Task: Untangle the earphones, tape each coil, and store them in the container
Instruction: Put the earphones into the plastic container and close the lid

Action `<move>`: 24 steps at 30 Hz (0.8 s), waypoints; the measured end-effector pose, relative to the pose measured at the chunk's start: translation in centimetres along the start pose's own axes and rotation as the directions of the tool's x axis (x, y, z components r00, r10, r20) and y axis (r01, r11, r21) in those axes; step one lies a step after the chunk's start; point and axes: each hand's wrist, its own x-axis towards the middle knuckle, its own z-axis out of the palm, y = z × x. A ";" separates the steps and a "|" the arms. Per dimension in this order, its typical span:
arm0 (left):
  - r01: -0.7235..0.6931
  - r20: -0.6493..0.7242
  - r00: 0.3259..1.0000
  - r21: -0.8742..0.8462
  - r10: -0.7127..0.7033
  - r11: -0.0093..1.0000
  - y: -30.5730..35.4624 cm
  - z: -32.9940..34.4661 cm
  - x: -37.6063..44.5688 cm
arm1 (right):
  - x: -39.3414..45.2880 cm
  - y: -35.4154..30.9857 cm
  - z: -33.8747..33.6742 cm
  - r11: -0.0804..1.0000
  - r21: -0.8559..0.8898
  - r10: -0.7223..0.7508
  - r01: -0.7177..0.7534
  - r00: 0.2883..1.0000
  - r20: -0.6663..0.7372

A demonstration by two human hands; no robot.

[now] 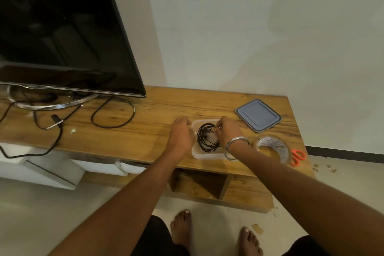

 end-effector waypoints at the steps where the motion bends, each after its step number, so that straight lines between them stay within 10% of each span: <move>1: 0.001 0.003 1.000 -0.001 -0.001 1.000 -0.1 0.1 0.1 | 0.1 0.0 0.3 0.999 -0.039 0.013 -0.013 1.000 0.011; 14: 0.040 -0.005 0.999 -0.059 -0.040 0.997 -0.8 0.4 -0.1 | 0.4 -1.6 0.5 0.920 -0.389 0.034 0.039 0.983 0.180; 24: -0.112 -0.074 0.991 -0.019 0.110 0.994 1.7 0.7 1.2 | 2.4 2.1 -4.5 0.971 -0.236 -0.085 0.046 0.984 -0.158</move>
